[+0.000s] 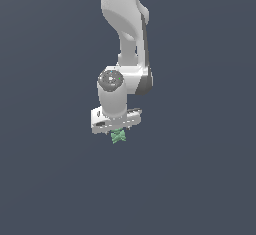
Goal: Pick up the object and move it to a goal position.
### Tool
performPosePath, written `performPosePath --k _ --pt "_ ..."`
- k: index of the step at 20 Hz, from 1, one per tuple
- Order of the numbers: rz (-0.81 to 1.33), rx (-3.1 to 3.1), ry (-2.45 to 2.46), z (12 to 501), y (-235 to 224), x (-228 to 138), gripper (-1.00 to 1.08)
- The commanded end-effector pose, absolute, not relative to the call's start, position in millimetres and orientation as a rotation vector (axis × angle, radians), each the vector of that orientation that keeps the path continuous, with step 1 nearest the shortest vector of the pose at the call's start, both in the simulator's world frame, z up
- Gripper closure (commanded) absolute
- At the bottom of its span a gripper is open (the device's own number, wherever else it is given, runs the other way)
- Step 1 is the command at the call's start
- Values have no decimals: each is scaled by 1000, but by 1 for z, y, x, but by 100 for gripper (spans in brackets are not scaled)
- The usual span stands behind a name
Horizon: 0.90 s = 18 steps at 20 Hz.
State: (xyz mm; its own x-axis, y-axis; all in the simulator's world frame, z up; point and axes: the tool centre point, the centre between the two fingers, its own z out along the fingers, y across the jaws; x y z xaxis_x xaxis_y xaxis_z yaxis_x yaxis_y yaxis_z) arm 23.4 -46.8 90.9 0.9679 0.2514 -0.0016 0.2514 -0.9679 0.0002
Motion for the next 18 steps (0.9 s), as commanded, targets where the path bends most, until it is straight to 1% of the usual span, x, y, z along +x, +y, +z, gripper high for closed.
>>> performPosePath --k 1,5,12,17,18 --pt "-1 3116 399 91 -46 24 -92" --pt "-1 3116 400 81 -46 23 -92" --pt "0 3116 403 47 -47 23 -92" --pt "0 3115 404 40 -47 24 -92" --pt "0 3115 404 40 -47 24 108"
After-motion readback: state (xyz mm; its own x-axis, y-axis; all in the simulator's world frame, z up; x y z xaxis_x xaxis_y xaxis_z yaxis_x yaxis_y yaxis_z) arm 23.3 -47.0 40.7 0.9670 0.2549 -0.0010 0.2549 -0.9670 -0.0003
